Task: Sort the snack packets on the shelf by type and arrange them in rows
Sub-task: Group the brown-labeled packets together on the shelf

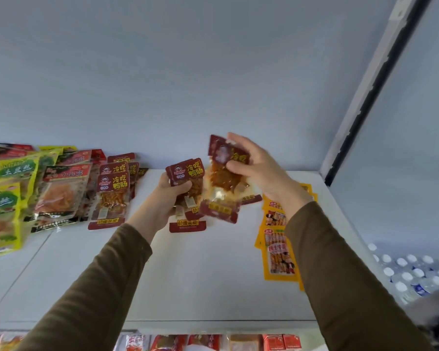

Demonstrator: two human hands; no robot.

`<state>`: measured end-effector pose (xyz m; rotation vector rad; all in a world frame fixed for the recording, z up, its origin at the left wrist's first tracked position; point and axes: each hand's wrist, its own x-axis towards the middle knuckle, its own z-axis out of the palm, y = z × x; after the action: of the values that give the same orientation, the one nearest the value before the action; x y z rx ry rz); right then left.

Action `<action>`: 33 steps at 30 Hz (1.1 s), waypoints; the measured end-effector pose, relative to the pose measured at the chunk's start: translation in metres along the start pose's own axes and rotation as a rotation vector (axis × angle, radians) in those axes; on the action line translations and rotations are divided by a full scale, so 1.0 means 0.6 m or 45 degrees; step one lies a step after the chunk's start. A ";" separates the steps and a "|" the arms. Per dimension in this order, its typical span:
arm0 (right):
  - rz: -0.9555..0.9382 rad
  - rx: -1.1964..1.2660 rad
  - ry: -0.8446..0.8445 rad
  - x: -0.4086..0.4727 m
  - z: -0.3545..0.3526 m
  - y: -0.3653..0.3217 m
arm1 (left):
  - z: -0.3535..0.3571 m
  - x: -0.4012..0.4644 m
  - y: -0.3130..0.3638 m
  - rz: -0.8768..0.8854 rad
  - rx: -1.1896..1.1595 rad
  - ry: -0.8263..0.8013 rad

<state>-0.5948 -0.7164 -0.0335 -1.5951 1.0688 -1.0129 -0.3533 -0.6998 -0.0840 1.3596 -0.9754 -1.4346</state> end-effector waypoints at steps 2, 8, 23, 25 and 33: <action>0.043 -0.225 -0.008 0.003 0.039 0.011 | 0.016 -0.010 0.001 -0.037 -0.149 -0.121; 0.119 -0.195 0.125 0.004 0.104 0.049 | 0.022 -0.021 -0.008 -0.093 -0.141 -0.265; 0.411 -1.384 0.293 0.052 0.042 0.123 | 0.000 -0.012 -0.035 -0.089 -0.167 -0.063; 0.445 -1.492 0.204 0.058 0.049 0.128 | 0.003 -0.010 -0.036 -0.100 -0.159 -0.068; 0.391 -0.977 0.528 0.059 0.043 0.123 | -0.004 -0.009 -0.032 -0.081 -0.144 -0.055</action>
<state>-0.5740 -0.7577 -0.1060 -1.7433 2.1025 -0.7727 -0.3526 -0.6891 -0.1012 1.2920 -0.8721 -1.5492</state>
